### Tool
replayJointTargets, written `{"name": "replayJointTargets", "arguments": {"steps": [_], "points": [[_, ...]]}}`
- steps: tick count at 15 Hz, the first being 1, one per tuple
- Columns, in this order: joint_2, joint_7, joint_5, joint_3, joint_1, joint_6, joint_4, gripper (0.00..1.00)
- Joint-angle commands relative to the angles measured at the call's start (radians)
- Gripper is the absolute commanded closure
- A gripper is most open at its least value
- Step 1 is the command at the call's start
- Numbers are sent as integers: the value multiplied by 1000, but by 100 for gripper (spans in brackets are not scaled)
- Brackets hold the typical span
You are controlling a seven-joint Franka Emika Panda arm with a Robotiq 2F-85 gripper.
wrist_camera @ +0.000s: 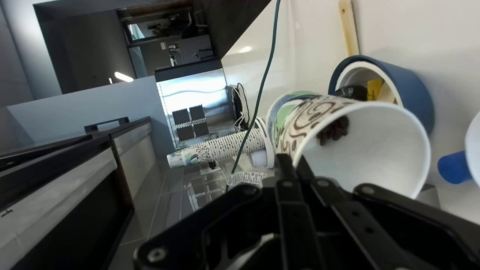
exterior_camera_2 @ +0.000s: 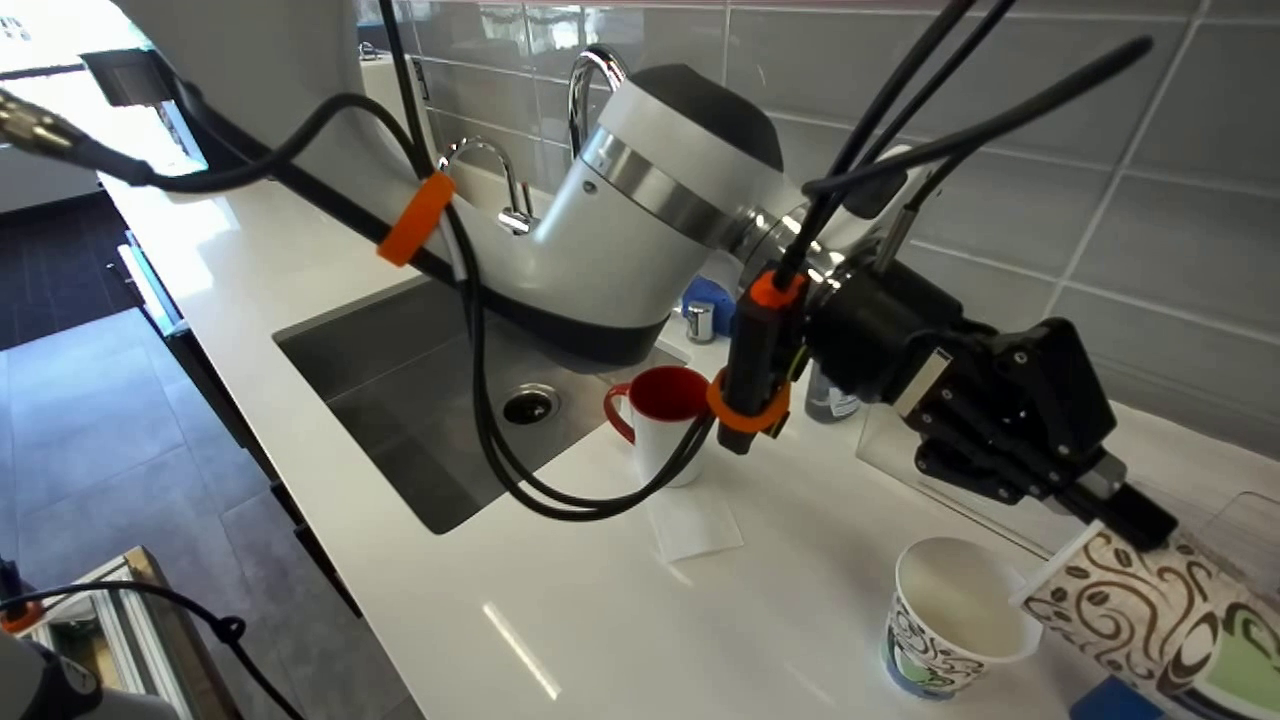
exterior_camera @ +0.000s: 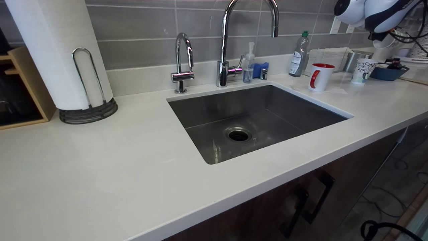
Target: Pick the white paper cup on the left and pour its contents into the white paper cup on the right
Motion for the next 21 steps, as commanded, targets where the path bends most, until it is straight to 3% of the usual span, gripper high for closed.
{"name": "replayJointTargets", "arguments": {"steps": [1, 6, 21], "points": [[-1, -1, -6, 32, -26, -8, 3, 96], [-1, 0, -6, 32, -26, -8, 3, 99], [44, 106, -55, 71, -3, -217, 31, 99]]}}
